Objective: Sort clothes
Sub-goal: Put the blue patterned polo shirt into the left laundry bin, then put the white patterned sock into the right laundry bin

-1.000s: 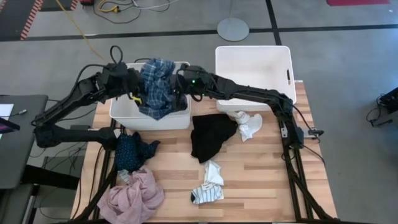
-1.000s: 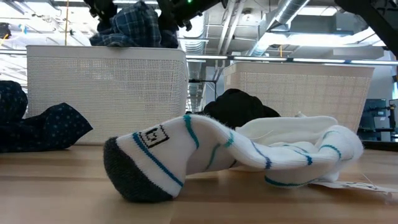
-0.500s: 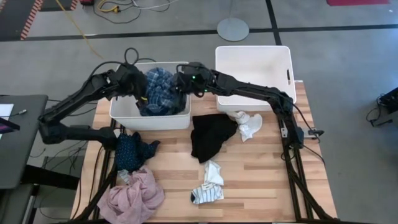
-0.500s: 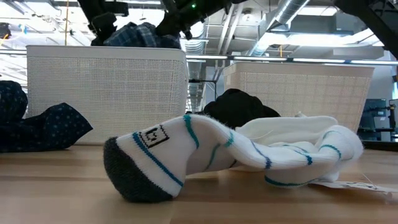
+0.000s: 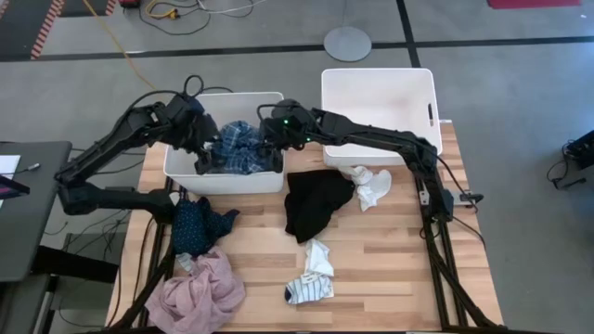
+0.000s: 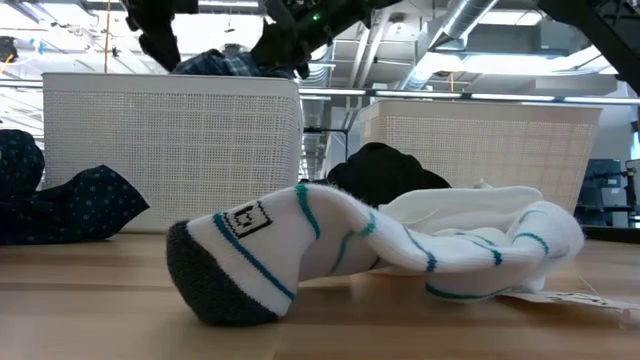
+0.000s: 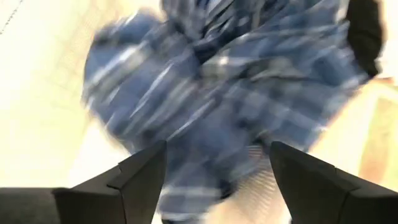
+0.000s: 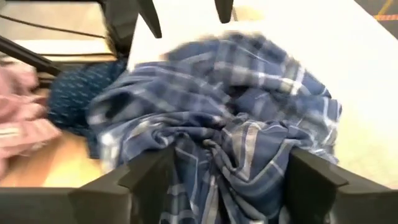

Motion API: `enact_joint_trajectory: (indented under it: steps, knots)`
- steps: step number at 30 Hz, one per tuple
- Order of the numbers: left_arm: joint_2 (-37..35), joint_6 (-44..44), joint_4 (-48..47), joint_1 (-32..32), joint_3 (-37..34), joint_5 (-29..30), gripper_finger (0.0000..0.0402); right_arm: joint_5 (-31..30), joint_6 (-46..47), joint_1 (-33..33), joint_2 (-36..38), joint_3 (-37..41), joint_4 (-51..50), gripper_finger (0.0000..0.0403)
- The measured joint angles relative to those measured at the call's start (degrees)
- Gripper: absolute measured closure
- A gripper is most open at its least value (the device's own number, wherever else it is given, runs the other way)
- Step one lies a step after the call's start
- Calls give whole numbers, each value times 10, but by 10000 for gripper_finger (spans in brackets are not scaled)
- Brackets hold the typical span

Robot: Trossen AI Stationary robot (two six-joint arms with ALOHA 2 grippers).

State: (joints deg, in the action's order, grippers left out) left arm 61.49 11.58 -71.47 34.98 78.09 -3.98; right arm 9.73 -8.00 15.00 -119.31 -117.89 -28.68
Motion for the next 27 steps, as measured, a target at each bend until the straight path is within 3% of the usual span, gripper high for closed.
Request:
enact_joint_trajectory:
  steps: [7, 15, 27]
  knots:
    - [-14, -19, 50, -7, 12, -135, 124, 53, 42, 5, 0, 0, 41, 101]
    - [-4, -24, 70, -38, -12, -92, 124, 95, 64, -6, 0, -7, 85, 101]
    - [-20, -14, 5, -74, -33, -109, 125, 118, 5, -59, 1, -7, -12, 101]
